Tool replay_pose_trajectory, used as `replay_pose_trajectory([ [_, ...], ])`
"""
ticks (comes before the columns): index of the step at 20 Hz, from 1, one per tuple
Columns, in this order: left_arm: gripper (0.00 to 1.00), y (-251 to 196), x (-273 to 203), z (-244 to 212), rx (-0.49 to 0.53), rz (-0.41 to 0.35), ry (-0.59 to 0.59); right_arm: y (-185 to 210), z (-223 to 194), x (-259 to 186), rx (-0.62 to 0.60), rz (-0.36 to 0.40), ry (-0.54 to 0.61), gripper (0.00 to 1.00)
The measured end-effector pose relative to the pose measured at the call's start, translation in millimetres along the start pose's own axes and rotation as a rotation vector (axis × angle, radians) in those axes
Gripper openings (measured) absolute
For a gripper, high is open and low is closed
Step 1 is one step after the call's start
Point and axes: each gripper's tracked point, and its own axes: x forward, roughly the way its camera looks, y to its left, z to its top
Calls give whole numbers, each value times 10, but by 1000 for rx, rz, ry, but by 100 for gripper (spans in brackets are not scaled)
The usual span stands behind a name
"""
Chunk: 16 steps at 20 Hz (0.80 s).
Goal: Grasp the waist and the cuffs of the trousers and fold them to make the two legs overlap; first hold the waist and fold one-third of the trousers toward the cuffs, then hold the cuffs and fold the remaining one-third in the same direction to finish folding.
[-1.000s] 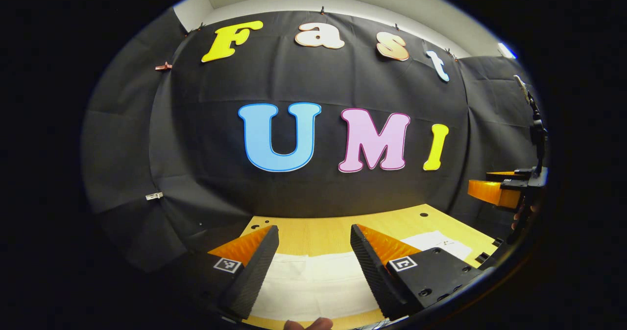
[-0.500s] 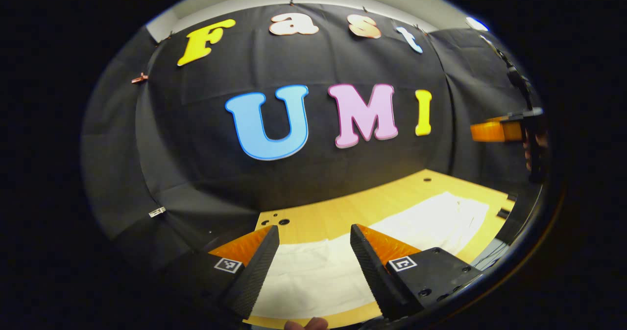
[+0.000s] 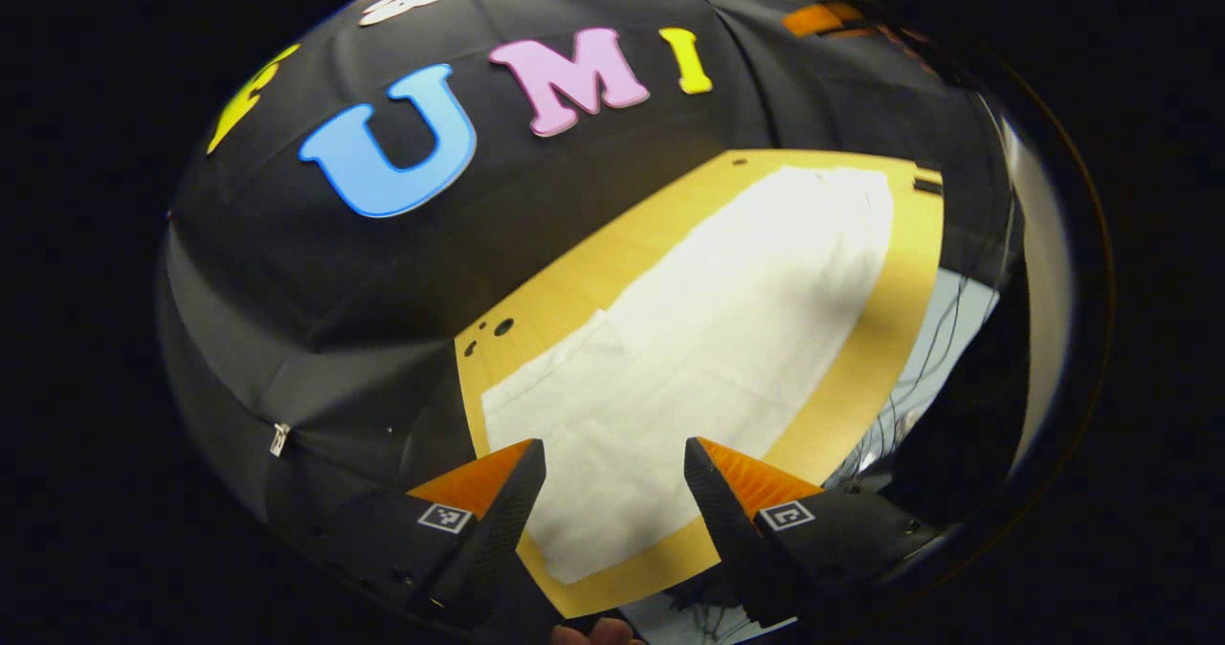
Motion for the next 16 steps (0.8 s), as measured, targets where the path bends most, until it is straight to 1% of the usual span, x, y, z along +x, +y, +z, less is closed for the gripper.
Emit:
replay_pose_trajectory([
  [3,93,-182,136,-313,143,-67,53,-97,-42,-43,5,-29,18,94],
  [6,93,-331,344,-683,240,-126,135,-185,-88,-77,5,-59,32,94],
  [9,93,-417,450,-910,340,-159,191,-293,-130,-103,7,-89,45,94],
  [11,93,-396,545,-1045,402,-172,216,-343,-167,-122,13,-101,57,94],
  [13,92,-351,602,-1049,447,-161,209,-369,-212,-131,8,-109,65,94],
  [14,90,-316,658,-1057,459,-158,211,-397,-226,-133,0,-114,68,94],
  [16,90,-203,791,-1016,485,-127,210,-467,-245,-136,-28,-126,75,94],
])
